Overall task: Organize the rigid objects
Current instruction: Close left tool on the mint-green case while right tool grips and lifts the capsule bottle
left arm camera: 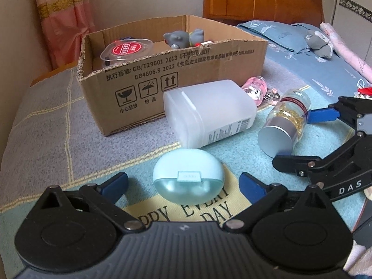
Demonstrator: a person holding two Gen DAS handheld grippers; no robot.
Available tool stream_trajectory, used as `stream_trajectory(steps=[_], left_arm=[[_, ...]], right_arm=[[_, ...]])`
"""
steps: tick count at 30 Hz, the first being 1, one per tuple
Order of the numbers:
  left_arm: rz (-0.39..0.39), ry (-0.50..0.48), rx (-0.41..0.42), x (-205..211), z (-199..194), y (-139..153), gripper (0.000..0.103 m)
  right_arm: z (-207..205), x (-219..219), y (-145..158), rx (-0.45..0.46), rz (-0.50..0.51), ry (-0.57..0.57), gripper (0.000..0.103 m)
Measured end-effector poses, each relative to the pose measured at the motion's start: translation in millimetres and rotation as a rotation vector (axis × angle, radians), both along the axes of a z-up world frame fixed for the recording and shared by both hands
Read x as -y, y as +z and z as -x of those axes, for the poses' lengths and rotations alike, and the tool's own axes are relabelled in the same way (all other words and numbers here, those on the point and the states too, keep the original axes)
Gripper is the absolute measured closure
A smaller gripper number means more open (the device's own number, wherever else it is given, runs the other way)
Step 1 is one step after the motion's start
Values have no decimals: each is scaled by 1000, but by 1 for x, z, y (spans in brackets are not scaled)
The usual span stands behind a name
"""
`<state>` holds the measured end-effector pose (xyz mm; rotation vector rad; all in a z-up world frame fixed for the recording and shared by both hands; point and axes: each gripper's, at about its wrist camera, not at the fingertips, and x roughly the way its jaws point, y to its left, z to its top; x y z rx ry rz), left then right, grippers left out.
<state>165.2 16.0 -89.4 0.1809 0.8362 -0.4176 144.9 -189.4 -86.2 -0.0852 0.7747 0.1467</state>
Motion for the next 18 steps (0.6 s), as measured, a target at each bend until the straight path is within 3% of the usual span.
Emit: stream_trajectory(steps=[2,7,11,18], left_arm=[[5,-22,11,1,2,2,17],[13,-45,23,2,1,4,26],[18,-40,27,4,-2,7,42],[21,-12,21,0,-2,7,42]], right_arm=[[0,0,0,3,0,4,0],[1,1,-1,10,-1,11,0],[1,1,-1,11,-1,12,0],[-2,-1,2,-2,-6,-2,0]])
